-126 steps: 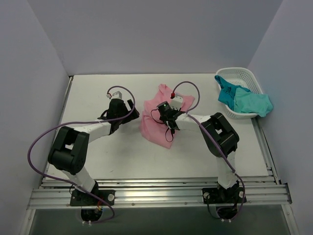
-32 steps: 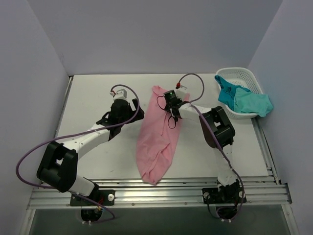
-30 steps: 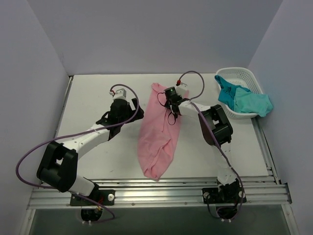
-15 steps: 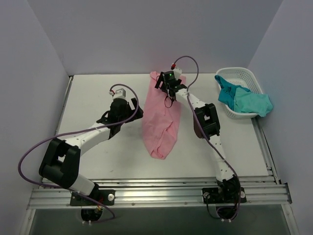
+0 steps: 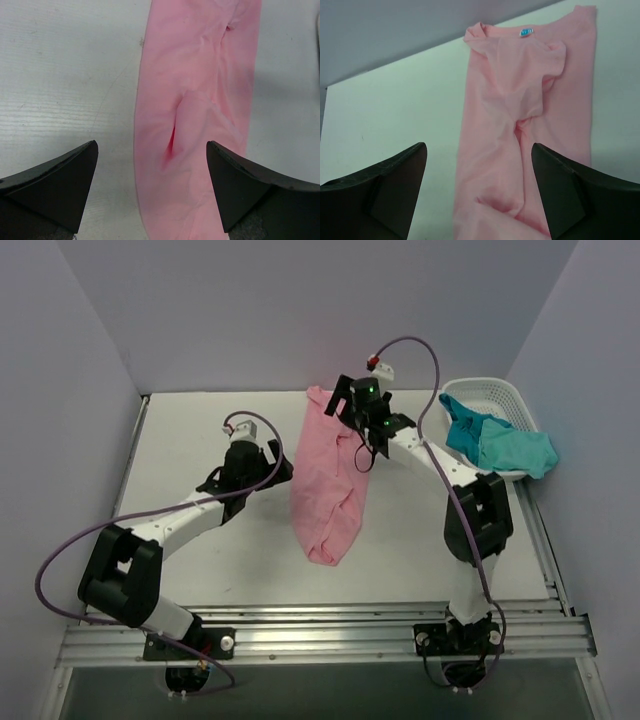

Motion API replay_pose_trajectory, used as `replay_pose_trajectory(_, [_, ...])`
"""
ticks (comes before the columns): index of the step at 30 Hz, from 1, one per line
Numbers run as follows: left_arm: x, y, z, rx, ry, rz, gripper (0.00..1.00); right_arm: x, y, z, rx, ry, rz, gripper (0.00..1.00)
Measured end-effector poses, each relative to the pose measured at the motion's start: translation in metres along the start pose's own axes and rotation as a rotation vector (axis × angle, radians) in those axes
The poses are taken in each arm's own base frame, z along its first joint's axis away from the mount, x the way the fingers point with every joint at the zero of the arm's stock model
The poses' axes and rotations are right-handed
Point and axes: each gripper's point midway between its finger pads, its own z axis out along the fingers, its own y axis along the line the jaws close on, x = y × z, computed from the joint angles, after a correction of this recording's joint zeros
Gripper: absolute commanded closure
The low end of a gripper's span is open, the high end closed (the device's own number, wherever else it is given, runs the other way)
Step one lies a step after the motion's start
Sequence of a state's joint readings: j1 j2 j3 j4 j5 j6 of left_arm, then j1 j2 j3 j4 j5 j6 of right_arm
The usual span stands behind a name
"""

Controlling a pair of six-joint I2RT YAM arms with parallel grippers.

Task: Fold and stack the t-shirts
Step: Fold the tshirt

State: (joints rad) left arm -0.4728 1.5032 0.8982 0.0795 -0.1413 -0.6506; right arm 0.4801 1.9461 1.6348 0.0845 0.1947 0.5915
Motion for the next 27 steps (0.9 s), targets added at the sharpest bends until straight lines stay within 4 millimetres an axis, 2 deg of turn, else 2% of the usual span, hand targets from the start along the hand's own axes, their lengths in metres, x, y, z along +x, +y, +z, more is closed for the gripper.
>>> replay_pose_trajectory(2, [-0.003, -0.002, -0.002, 0.006, -0.007, -0.002, 0.02, 0.007, -0.003, -0.018, -0.005, -0.004, 0.004, 0.19])
replay_pose_trajectory(4, [-0.005, -0.004, -0.005, 0.014, -0.012, -0.004, 0.02, 0.027, -0.014, -0.029, 0.012, 0.029, -0.006, 0.2])
replay_pose_trajectory(9, [-0.011, -0.009, -0.012, 0.035, -0.028, -0.012, 0.02, 0.096, -0.05, -0.035, 0.086, 0.151, -0.048, 0.22])
replay_pose_trajectory(11, [-0.012, -0.011, -0.014, 0.041, -0.031, -0.017, 0.02, 0.114, -0.058, -0.038, 0.107, 0.182, -0.062, 0.23])
replay_pose_trajectory(15, [-0.012, -0.012, -0.015, 0.045, -0.031, -0.022, 0.02, 0.134, -0.053, -0.044, 0.097, 0.204, -0.076, 0.27])
replay_pose_trajectory(20, [-0.008, -0.012, -0.015, 0.044, -0.024, -0.02, 0.02, 0.147, -0.04, -0.045, 0.063, 0.209, -0.075, 0.3])
replay_pose_trajectory(27, [-0.007, -0.013, -0.015, 0.047, -0.021, -0.019, 0.02, 0.174, -0.051, -0.037, 0.082, 0.246, -0.089, 0.31])
